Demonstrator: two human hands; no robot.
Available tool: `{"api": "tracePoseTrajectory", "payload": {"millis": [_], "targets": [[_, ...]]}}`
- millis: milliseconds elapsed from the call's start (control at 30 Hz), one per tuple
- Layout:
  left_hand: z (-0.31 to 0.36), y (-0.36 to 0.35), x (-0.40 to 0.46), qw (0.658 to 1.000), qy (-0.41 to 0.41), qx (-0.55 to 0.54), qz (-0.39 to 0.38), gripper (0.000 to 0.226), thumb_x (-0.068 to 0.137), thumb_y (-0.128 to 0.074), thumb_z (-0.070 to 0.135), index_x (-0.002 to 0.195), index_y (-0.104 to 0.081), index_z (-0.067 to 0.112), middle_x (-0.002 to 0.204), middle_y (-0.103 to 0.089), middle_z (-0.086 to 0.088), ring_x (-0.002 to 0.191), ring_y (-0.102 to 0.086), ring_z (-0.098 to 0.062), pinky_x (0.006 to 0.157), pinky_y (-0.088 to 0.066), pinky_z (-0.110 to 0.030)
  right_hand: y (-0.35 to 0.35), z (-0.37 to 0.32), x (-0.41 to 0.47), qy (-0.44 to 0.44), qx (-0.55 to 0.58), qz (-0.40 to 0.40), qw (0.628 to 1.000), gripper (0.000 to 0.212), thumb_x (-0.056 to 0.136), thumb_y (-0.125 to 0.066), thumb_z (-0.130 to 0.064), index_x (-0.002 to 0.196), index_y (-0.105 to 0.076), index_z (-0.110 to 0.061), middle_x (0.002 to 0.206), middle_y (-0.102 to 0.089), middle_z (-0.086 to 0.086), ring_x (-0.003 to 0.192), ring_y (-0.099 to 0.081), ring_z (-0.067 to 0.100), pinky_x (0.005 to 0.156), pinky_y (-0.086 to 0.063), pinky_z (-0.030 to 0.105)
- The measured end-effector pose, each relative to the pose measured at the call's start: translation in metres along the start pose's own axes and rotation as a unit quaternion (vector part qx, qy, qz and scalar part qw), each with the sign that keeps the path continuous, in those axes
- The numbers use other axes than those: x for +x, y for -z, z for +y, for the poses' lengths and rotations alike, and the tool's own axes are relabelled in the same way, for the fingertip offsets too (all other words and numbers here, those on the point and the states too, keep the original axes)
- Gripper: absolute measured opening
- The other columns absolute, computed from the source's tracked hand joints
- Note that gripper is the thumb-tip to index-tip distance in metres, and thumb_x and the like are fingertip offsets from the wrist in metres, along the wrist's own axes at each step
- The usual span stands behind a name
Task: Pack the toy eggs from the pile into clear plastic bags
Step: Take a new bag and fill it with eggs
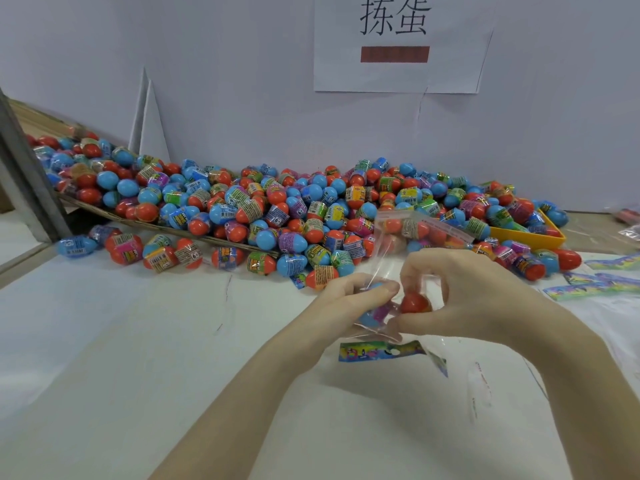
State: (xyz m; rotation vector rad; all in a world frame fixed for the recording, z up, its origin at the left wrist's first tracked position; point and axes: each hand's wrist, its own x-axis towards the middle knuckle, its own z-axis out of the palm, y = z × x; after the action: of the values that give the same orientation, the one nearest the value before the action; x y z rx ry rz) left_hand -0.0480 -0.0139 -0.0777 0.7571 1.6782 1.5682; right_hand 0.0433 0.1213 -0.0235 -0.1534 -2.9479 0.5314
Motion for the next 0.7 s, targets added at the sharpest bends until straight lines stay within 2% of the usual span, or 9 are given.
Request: {"api": "tracePoseTrajectory", "payload": {"millis": [67,133,233,333,433,533,600,667,700], "targets": [[0.0,0.001,0.0,1.0,-0.009,-0.024,-0.009,0.027,0.08,-0.064,0.036,0.099,-0.064,0.017,0.086,-0.07,0.003,0.076,-0.069,-0.018,0.076,-0.058,-0.031,0.0,-0.001,0.0,0.008,0.015,-0.001,1.0,0.032,0.053,-0.069,-0.055,0.074,-0.054,-0.037,0.068,-0.054,-0.022,0.067,-0.047,-0.016,0.049,-0.034,0.016],[0.003,0.001,-0.002,0.999,-0.012,-0.036,-0.014,0.045,0.064,-0.066,0.044,0.098,-0.062,0.015,0.079,-0.071,0.006,0.065,-0.069,-0.015,0.063,-0.056,-0.023,0.001,-0.003,-0.001,0.018,0.066,-0.005,0.998,0.03,0.06,-0.079,-0.034,0.079,-0.056,-0.036,0.06,-0.055,-0.031,0.061,-0.045,-0.023,0.044,-0.036,0.01],[0.004,0.0,-0.002,0.999,-0.01,-0.028,-0.023,0.051,0.06,-0.064,0.044,0.101,-0.062,0.013,0.086,-0.068,0.0,0.068,-0.068,-0.014,0.068,-0.058,-0.027,0.004,-0.006,-0.003,0.014,0.127,-0.015,0.992,0.031,0.062,-0.082,-0.016,0.081,-0.061,-0.028,0.056,-0.051,-0.039,0.05,-0.048,-0.017,0.043,-0.035,0.003],[0.005,0.0,-0.004,0.999,0.004,0.001,-0.033,0.034,0.081,-0.06,0.037,0.102,-0.062,0.011,0.092,-0.068,-0.005,0.079,-0.066,-0.019,0.086,-0.055,-0.038,0.006,-0.009,-0.004,-0.006,0.098,-0.009,0.995,0.029,0.054,-0.079,-0.04,0.076,-0.06,-0.035,0.062,-0.058,-0.028,0.053,-0.049,-0.015,0.041,-0.035,0.011],[0.003,0.002,-0.003,0.999,0.018,0.022,-0.03,0.027,0.091,-0.054,0.03,0.106,-0.061,0.009,0.103,-0.068,-0.011,0.091,-0.065,-0.025,0.095,-0.049,-0.042,0.007,-0.013,-0.003,-0.017,-0.032,0.003,0.999,0.036,0.042,-0.059,-0.068,0.068,-0.049,-0.045,0.068,-0.051,-0.026,0.063,-0.049,-0.006,0.052,-0.032,0.013],[0.001,0.003,0.0,1.0,0.015,0.018,-0.014,0.016,0.091,-0.056,0.028,0.093,-0.061,0.013,0.088,-0.065,0.001,0.086,-0.061,-0.015,0.088,-0.05,-0.032,0.003,-0.016,-0.001,-0.013,-0.123,0.022,0.992,0.054,0.04,-0.045,-0.08,0.074,-0.053,-0.039,0.083,-0.049,-0.021,0.075,-0.051,0.003,0.062,-0.048,0.023],[-0.003,0.003,0.004,1.0,0.01,0.009,0.008,0.017,0.089,-0.057,0.028,0.09,-0.058,0.011,0.078,-0.062,0.005,0.077,-0.058,-0.011,0.078,-0.049,-0.026,0.001,-0.017,-0.002,-0.012,-0.154,0.03,0.988,0.07,0.035,-0.036,-0.086,0.08,-0.056,-0.036,0.092,-0.046,-0.019,0.079,-0.052,0.006,0.065,-0.05,0.025],[-0.005,0.004,0.005,1.0,0.018,-0.009,0.015,0.015,0.087,-0.059,0.027,0.086,-0.058,0.013,0.066,-0.062,0.009,0.069,-0.058,-0.008,0.071,-0.049,-0.022,0.004,-0.018,-0.004,0.025,-0.105,0.051,0.993,0.076,0.035,-0.039,-0.084,0.086,-0.06,-0.033,0.096,-0.044,-0.021,0.079,-0.052,0.001,0.06,-0.044,0.019],[-0.005,0.004,0.006,0.999,0.026,-0.019,0.014,0.013,0.087,-0.061,0.026,0.081,-0.059,0.015,0.061,-0.063,0.012,0.065,-0.058,-0.007,0.069,-0.05,-0.022,0.007,-0.02,-0.006,0.062,-0.038,0.103,0.992,0.069,0.04,-0.05,-0.081,0.086,-0.063,-0.031,0.098,-0.047,-0.021,0.077,-0.052,-0.003,0.057,-0.039,0.014]]}}
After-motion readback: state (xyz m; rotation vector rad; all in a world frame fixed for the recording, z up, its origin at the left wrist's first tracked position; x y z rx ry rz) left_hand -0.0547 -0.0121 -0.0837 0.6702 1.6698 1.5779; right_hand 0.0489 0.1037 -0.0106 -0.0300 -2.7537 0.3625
